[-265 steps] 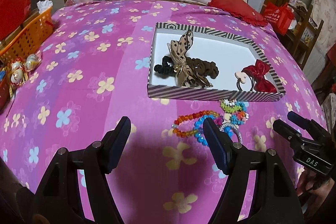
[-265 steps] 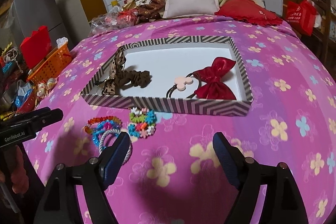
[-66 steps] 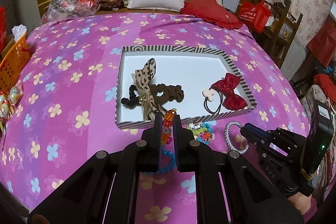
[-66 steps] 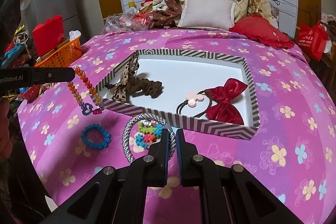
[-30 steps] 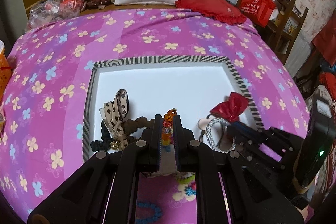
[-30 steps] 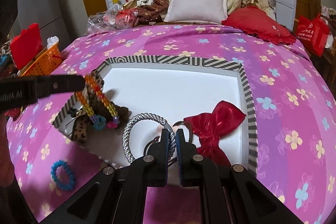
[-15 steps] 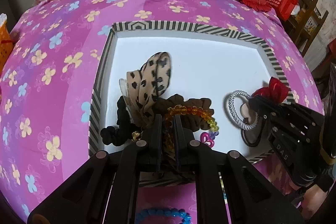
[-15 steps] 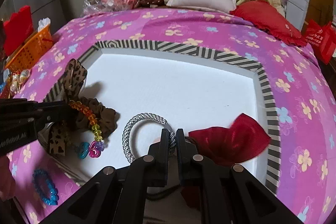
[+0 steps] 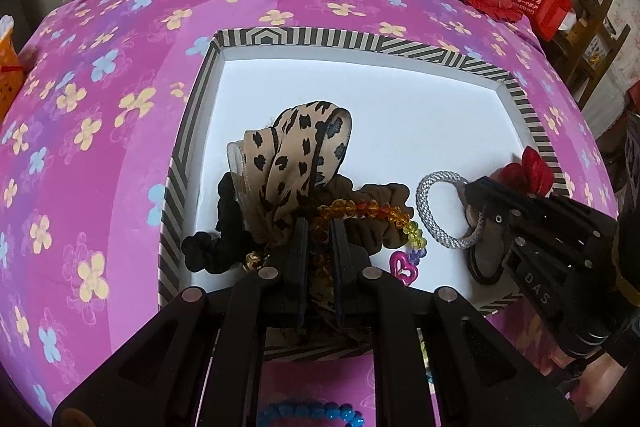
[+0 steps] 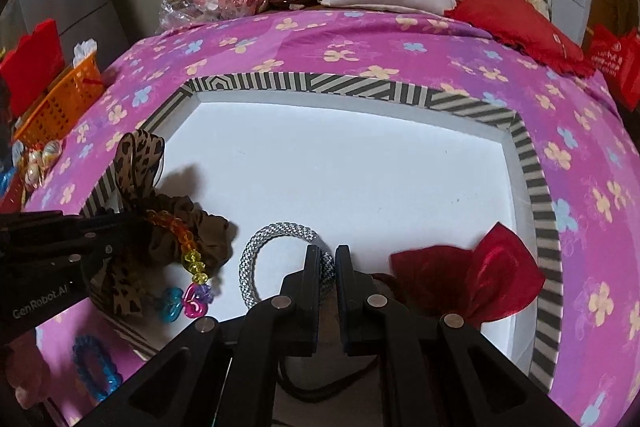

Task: Organize jewelry
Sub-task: 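Open both tools to release the orange bracelet and grey hair tie in the tray, then withdraw both tools from the tray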

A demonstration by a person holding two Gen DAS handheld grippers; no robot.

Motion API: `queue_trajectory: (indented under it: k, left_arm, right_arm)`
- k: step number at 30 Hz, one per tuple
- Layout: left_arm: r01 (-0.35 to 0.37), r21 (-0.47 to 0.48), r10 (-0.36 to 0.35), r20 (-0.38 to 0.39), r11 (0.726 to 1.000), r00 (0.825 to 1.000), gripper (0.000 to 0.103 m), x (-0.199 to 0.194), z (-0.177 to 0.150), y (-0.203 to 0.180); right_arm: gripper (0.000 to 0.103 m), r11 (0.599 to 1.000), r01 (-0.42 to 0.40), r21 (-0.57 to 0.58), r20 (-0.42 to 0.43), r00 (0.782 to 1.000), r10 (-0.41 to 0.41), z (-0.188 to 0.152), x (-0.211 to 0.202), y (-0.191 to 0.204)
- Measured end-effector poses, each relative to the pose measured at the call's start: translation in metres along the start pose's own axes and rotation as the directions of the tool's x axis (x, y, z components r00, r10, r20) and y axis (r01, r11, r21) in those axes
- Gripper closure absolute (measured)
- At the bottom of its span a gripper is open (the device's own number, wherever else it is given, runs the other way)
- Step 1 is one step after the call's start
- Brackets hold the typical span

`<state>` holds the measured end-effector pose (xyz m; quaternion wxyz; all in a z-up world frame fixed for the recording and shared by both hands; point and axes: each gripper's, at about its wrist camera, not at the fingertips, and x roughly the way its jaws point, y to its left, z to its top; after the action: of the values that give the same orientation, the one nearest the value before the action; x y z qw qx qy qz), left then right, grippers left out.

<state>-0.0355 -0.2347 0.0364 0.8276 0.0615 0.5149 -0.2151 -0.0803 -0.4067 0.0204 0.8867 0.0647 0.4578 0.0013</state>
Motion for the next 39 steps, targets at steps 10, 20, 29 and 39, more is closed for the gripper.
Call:
queue_trajectory:
  k: [10, 20, 29, 39]
  left_arm:
    - [0.030, -0.006, -0.030, 0.035, 1.000, 0.999, 0.032, -0.015, -0.008, -0.005]
    - [-0.002, 0.009, 0.002, 0.076, 1.000, 0.997, 0.032, -0.037, -0.020, -0.006]
    - [-0.029, 0.035, 0.025, 0.123, 0.999, 0.992, 0.032, -0.064, -0.040, -0.010]
    - [-0.044, 0.022, 0.040, 0.137, 0.999, 0.990, 0.032, -0.080, -0.069, -0.006]
  right_arm:
    - [0.097, 0.997, -0.028, 0.073, 0.028, 0.999, 0.026, -0.010, -0.018, -0.009]
    - [0.058, 0.994, -0.043, 0.100, 0.075, 0.997, 0.036, -0.024, -0.046, -0.004]
    - [0.057, 0.995, -0.041, 0.093, 0.128, 0.991, 0.029, -0.043, -0.084, 0.006]
    - [0.039, 0.997, -0.018, 0.076, 0.154, 0.988, 0.006, -0.078, -0.116, 0.018]
